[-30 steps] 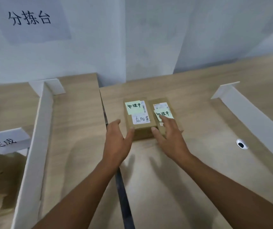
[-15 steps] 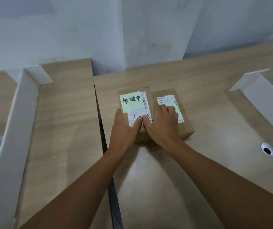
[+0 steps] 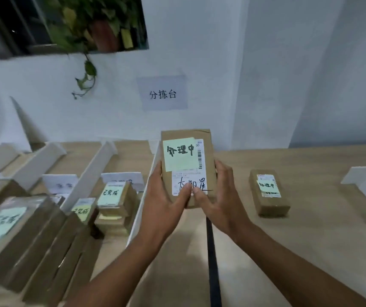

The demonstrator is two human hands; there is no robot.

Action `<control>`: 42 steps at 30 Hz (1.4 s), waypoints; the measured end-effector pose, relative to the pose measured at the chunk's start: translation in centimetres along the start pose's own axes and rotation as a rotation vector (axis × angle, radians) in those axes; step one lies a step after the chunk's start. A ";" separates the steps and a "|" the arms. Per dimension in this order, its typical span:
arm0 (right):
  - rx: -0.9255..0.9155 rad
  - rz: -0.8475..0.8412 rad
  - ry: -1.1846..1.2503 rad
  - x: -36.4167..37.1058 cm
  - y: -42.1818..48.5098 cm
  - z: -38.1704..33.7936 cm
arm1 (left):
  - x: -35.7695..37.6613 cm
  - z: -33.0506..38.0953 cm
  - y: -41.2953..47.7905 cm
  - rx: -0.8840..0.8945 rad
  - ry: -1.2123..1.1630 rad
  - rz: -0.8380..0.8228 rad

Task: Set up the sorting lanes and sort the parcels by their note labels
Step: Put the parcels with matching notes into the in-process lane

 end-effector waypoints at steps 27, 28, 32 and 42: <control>-0.645 -0.690 0.559 51.4 -29.1 -66.0 | -77.1 7.6 -43.9 -0.145 0.586 1.073; -0.649 -0.691 0.561 52.6 -29.5 -66.8 | -78.5 7.0 -44.1 -0.143 0.587 1.071; -0.622 -0.700 0.536 58.5 -29.9 -68.5 | -83.7 3.1 -43.9 -0.168 0.559 1.057; -0.567 -0.709 0.511 73.9 -23.2 -66.0 | -91.7 -9.7 -35.0 -0.205 0.491 1.013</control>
Point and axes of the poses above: each hand's wrist, its own y-axis towards the middle knuckle, its own x-axis out of the palm, z = x × y, the point moved 8 cm from there along y, towards the middle knuckle, and after that the axes turned 1 degree about -x, right-handed, at the moved point
